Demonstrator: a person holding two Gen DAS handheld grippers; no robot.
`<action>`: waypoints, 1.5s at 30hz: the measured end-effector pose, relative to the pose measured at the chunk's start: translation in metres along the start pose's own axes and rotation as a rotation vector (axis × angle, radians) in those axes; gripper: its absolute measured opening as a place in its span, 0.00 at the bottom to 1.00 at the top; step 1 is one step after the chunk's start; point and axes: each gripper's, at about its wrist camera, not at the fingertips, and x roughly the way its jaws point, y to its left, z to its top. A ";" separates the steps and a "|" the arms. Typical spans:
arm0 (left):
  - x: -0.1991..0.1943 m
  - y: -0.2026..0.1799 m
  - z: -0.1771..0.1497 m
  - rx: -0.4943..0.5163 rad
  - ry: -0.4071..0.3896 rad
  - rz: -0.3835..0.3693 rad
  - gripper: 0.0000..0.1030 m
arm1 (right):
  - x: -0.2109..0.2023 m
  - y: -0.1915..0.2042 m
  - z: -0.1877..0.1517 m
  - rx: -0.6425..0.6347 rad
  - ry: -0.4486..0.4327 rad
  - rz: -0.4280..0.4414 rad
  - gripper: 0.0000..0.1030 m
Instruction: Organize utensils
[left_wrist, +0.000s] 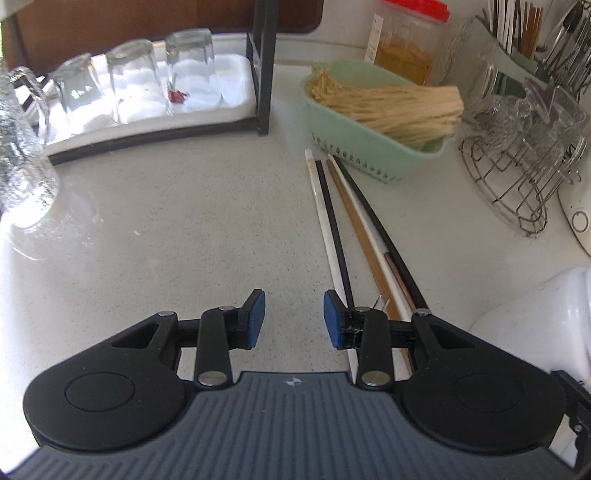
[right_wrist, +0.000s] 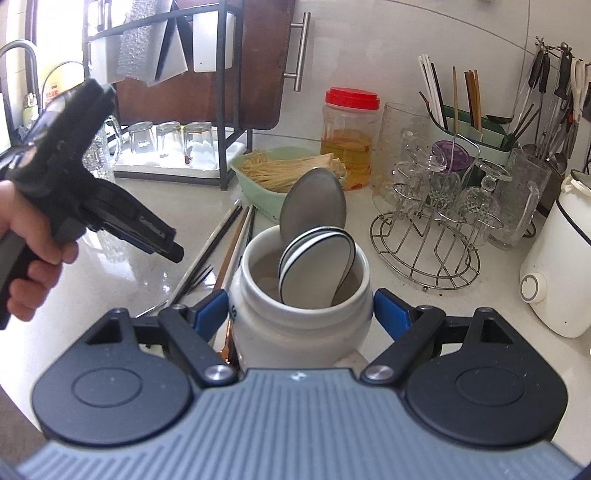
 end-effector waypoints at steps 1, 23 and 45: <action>0.003 0.000 0.001 0.006 0.009 0.000 0.39 | 0.000 0.001 0.000 0.003 0.001 -0.005 0.85; 0.013 -0.003 0.007 0.137 -0.005 0.058 0.01 | -0.001 0.007 -0.004 0.032 -0.015 -0.052 0.85; -0.010 0.007 -0.016 0.047 -0.001 -0.029 0.00 | 0.000 0.004 -0.002 0.005 -0.005 -0.019 0.86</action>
